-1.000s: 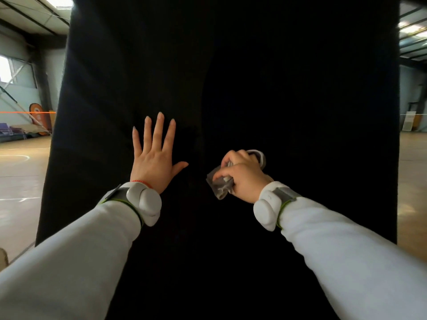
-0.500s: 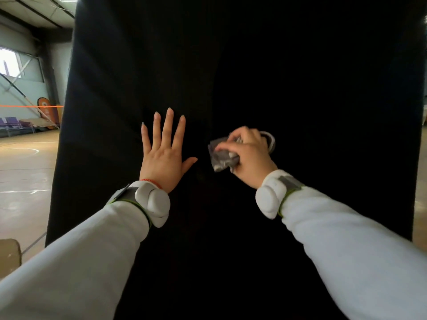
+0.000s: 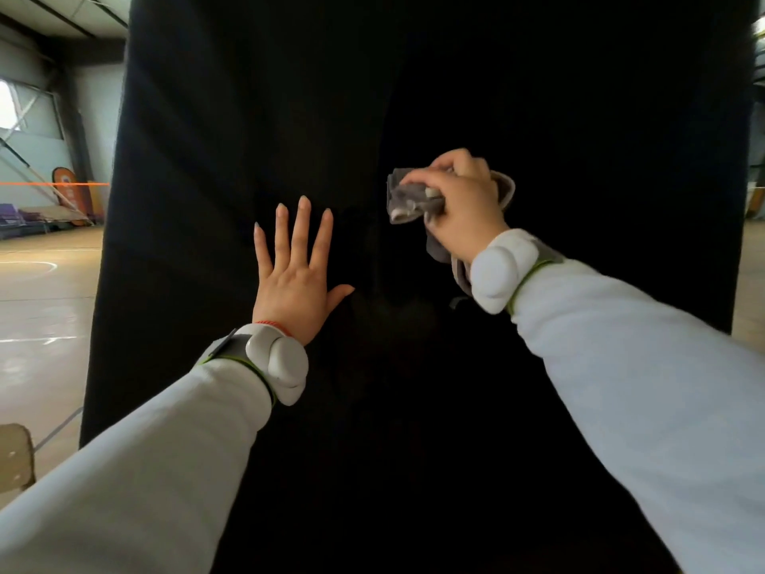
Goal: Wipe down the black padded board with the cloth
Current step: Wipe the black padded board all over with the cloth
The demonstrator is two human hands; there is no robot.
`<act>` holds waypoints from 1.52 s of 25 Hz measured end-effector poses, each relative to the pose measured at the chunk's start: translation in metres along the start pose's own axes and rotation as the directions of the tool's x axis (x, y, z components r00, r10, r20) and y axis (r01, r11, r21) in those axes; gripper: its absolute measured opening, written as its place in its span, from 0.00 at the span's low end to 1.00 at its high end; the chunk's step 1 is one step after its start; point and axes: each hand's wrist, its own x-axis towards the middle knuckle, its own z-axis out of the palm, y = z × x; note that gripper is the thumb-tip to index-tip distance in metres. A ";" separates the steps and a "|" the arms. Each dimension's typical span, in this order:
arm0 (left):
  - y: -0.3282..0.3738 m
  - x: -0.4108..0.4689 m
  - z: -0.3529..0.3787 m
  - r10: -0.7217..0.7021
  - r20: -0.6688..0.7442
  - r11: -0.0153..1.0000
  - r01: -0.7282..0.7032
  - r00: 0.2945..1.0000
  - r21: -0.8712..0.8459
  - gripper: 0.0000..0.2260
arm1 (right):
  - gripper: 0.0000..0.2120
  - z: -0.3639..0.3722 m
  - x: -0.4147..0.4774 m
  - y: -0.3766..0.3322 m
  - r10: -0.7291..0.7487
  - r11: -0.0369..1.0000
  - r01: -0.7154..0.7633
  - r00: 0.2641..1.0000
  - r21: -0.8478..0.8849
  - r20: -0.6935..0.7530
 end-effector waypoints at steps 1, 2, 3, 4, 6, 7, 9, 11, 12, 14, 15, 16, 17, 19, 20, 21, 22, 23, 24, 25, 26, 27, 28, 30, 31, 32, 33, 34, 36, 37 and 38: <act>-0.001 0.000 0.001 0.003 -0.004 1.000 -0.003 1.000 -0.003 0.41 | 0.18 0.011 -0.007 0.001 -0.016 1.000 0.016 1.000 0.002 0.017; -0.001 0.000 0.001 0.007 -0.010 1.000 -0.007 1.000 -0.007 0.41 | 0.17 0.020 -0.018 0.003 -0.052 0.999 0.051 0.998 0.013 0.043; -0.001 -0.001 0.001 0.015 -0.016 1.000 -0.015 1.000 -0.012 0.40 | 0.17 0.026 -0.030 0.006 -0.094 0.995 0.093 0.993 0.024 0.076; -0.001 -0.002 0.002 0.026 -0.022 1.000 -0.026 0.999 -0.013 0.40 | 0.16 0.030 -0.041 0.009 -0.122 0.992 0.118 0.986 0.037 0.117; -0.002 -0.008 0.004 0.052 -0.037 0.999 -0.052 0.998 -0.004 0.40 | 0.15 0.032 -0.052 0.013 -0.137 0.990 0.130 0.978 0.051 0.158; -0.002 -0.013 0.006 0.059 -0.040 0.998 -0.059 0.997 0.000 0.40 | 0.14 0.034 -0.055 0.014 -0.134 0.991 0.127 0.978 0.052 0.159; -0.002 -0.020 0.009 0.058 -0.025 0.998 -0.058 0.998 -0.001 0.41 | 0.15 0.039 -0.069 0.015 -0.131 0.991 0.125 0.974 0.041 0.185; -0.001 -0.025 0.008 0.045 0.009 0.999 -0.045 0.999 -0.003 0.42 | 0.17 0.046 -0.093 0.016 -0.126 0.992 0.121 0.957 0.036 0.260; -0.001 -0.026 0.007 0.041 0.031 0.999 -0.041 0.999 0.001 0.43 | 0.16 0.047 -0.104 0.017 -0.131 0.991 0.127 0.941 0.035 0.312; -0.001 -0.026 0.008 0.037 0.075 0.999 -0.038 0.997 0.009 0.44 | 0.15 0.039 -0.111 0.019 -0.169 0.985 0.162 0.899 0.050 0.404; -0.001 -0.026 0.008 0.032 0.089 0.999 -0.033 0.996 0.011 0.45 | 0.15 0.033 -0.104 0.019 -0.183 0.983 0.169 0.896 0.072 0.404; -0.001 -0.026 0.009 0.026 0.100 1.000 -0.027 0.995 0.015 0.45 | 0.16 0.027 -0.091 0.018 -0.167 0.985 0.145 0.924 0.090 0.343; -0.001 -0.026 0.011 0.025 0.102 0.999 -0.027 0.995 0.019 0.45 | 0.17 0.021 -0.073 0.016 -0.121 0.990 0.102 0.966 0.093 0.229; -0.002 -0.025 0.014 0.036 0.078 0.999 -0.038 0.996 0.022 0.45 | 0.20 0.015 -0.038 0.010 -0.012 0.997 0.010 1.000 0.076 0.025; -0.003 -0.026 0.014 0.044 0.065 0.999 -0.046 0.997 0.023 0.46 | 0.20 0.017 -0.031 0.006 0.017 0.998 -0.016 1.000 0.053 -0.012; -0.004 -0.027 0.015 0.050 0.062 0.998 -0.052 0.997 0.024 0.46 | 0.20 0.024 -0.030 0.003 0.020 0.999 -0.019 0.999 0.029 -0.027; -0.005 -0.027 0.016 0.052 0.055 0.998 -0.053 0.997 0.021 0.46 | 0.19 0.032 -0.035 0.003 -0.004 1.000 0.005 0.999 0.021 -0.035; -0.005 -0.027 0.017 0.053 0.048 0.998 -0.054 0.997 0.020 0.46 | 0.18 0.040 -0.044 0.005 -0.045 0.999 0.045 0.999 0.028 -0.031; -0.005 -0.026 0.017 0.054 0.041 0.998 -0.055 0.998 0.022 0.46 | 0.17 0.047 -0.054 0.008 -0.081 0.996 0.082 0.997 0.039 -0.020; -0.005 -0.026 0.016 0.059 0.028 0.998 -0.060 0.998 0.022 0.46 | 0.17 0.050 -0.064 0.010 -0.112 0.993 0.113 0.994 0.043 -0.005; -0.004 -0.027 0.016 0.064 0.012 0.998 -0.064 0.998 0.018 0.45 | 0.18 0.053 -0.074 0.013 -0.134 0.990 0.133 0.991 0.039 0.012; -0.003 -0.029 0.016 0.065 -0.005 0.998 -0.065 0.998 0.014 0.45 | 0.18 0.056 -0.083 0.015 -0.147 0.989 0.146 0.989 0.033 0.035; -0.002 -0.032 0.017 0.063 -0.014 0.998 -0.063 0.998 0.013 0.44 | 0.18 0.058 -0.093 0.017 -0.151 0.988 0.149 0.986 0.032 0.071; -0.002 -0.037 0.019 0.056 0.004 0.998 -0.056 0.998 0.021 0.43 | 0.18 0.061 -0.115 0.019 -0.184 0.983 0.181 0.963 0.035 0.196; -0.001 -0.039 0.019 0.052 0.027 0.998 -0.052 0.998 0.022 0.43 | 0.16 0.059 -0.124 0.020 -0.231 0.973 0.229 0.931 0.043 0.281; 0.000 -0.039 0.019 0.044 0.049 0.999 -0.046 0.998 0.022 0.44 | 0.13 0.053 -0.124 0.021 -0.283 0.958 0.282 0.891 0.057 0.355; 0.000 -0.039 0.019 0.036 0.065 0.999 -0.037 0.997 0.022 0.44 | 0.11 0.044 -0.116 0.022 -0.310 0.949 0.306 0.871 0.073 0.382; 0.000 -0.038 0.018 0.027 0.074 0.999 -0.029 0.997 0.027 0.44 | 0.11 0.035 -0.102 0.020 -0.285 0.958 0.273 0.886 0.085 0.366; -0.001 -0.038 0.020 0.028 0.069 0.999 -0.030 0.997 0.036 0.44 | 0.15 0.021 -0.066 0.014 -0.132 0.990 0.119 0.973 0.077 0.191; -0.001 -0.038 0.021 0.032 0.060 0.999 -0.035 0.998 0.037 0.44 | 0.17 0.017 -0.050 0.009 -0.061 0.996 0.057 0.996 0.067 0.069; 0.000 -0.039 0.022 0.035 0.054 0.998 -0.037 0.998 0.041 0.44 | 0.18 0.018 -0.041 0.005 -0.020 0.998 0.021 1.000 0.056 -0.009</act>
